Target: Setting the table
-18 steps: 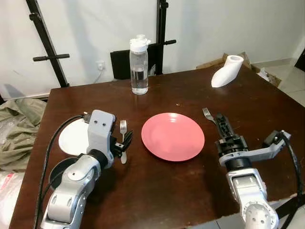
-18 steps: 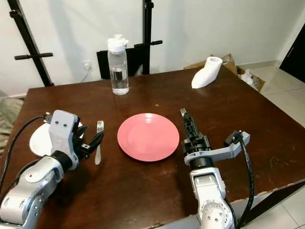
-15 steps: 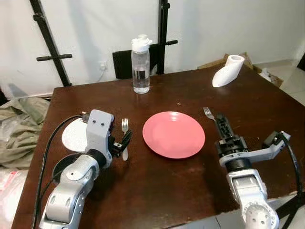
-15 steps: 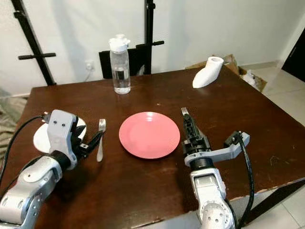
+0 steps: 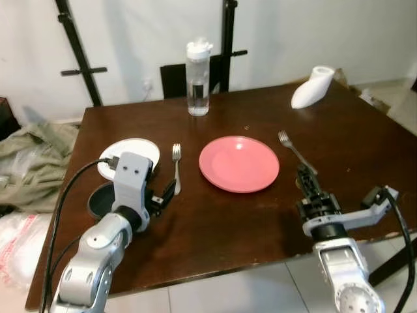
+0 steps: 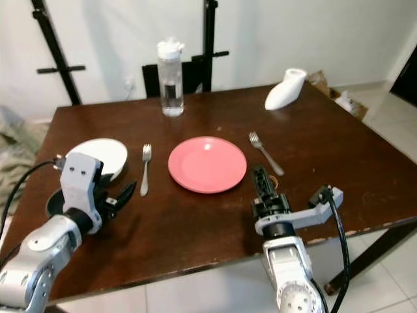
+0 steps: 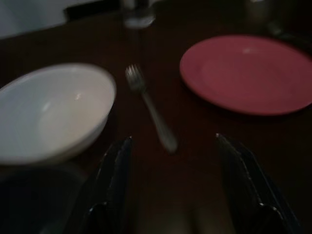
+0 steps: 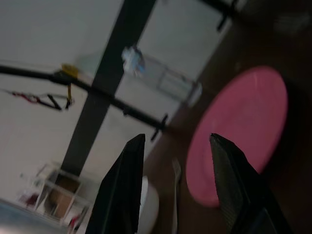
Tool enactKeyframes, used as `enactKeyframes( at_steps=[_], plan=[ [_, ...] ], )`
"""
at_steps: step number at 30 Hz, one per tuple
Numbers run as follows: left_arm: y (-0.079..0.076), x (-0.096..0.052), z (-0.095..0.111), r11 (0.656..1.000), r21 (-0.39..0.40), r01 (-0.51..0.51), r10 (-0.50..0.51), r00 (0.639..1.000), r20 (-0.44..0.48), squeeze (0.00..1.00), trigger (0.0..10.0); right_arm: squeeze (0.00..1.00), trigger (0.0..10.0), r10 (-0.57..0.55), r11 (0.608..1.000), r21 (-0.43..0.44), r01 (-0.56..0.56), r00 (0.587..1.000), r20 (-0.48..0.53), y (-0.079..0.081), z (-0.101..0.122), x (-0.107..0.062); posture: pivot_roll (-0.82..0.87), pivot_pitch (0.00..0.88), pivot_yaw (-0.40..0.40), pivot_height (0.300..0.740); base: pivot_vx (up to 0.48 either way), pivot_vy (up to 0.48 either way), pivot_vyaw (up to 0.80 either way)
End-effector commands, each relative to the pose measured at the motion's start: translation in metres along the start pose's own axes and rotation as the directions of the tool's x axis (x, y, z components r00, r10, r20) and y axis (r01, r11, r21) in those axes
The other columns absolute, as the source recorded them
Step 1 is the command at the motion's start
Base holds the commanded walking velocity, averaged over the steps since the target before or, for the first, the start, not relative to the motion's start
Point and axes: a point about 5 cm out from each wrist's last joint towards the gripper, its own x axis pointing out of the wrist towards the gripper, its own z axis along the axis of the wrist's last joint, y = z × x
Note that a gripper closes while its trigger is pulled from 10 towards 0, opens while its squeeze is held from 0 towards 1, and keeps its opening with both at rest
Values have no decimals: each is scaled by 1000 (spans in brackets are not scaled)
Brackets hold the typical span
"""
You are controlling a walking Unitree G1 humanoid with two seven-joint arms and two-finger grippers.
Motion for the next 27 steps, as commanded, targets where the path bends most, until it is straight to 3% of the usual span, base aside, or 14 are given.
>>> enactKeyframes(
  at_steps=[1, 27],
  plan=[
    [1, -1, -4, 1000, -3, -4, 4, 1000, -11, 0, 10000, 0, 10000, -10, 1000, -1, 10, 1000, -6, -2, -1, -3, 97, 114, 97, 740, -300, 0, 0],
    [0, -3, -6, 1000, -3, 0, 0, 1000, -8, 0, 10000, 0, 10000, -6, 1000, -7, 6, 999, -39, -4, -8, -4, 100, 99, 96, 740, -297, 0, 0]
  ],
)
